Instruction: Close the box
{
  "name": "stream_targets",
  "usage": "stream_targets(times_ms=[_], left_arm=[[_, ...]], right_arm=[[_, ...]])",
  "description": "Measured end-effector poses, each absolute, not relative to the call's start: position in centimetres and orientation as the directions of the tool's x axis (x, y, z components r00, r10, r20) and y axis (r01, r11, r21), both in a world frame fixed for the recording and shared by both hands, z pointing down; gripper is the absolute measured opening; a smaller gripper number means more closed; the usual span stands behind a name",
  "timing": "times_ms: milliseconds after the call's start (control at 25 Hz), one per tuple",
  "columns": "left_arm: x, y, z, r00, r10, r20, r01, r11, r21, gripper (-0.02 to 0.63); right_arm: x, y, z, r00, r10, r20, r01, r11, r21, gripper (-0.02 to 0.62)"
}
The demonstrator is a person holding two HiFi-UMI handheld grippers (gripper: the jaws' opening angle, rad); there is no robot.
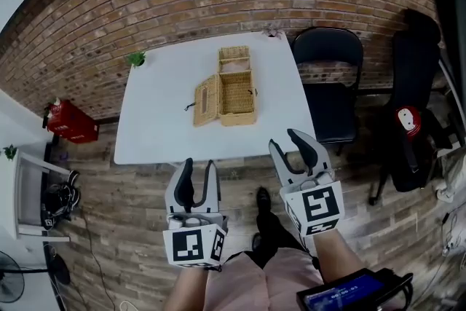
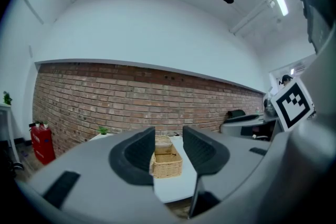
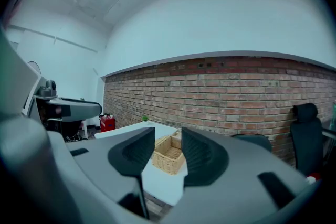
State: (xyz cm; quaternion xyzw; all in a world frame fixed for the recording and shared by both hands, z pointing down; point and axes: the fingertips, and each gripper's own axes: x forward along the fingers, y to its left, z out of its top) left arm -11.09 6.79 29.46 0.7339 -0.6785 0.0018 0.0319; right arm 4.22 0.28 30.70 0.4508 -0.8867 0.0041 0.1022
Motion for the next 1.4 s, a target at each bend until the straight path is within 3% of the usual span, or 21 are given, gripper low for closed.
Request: stream_targets(times_ms=[680, 1400], left_arm=[[-14.3, -9.2, 28.4, -0.004, -0.999, 0.052, -1.000, 0.005, 0.026, 0.170], [-18.4, -12.9, 24.5, -0.073, -0.996, -0.051, -0.997, 0.072, 0.012, 0.170]], right_arm=[[0.9, -16.6, 31.0, -0.653, -0.736, 0.177, -0.744, 0.667, 0.031, 0.156], [-3.4, -21.8, 26.7, -0.700, -0.708, 0.096, -0.702, 0.706, 0.089, 0.147]])
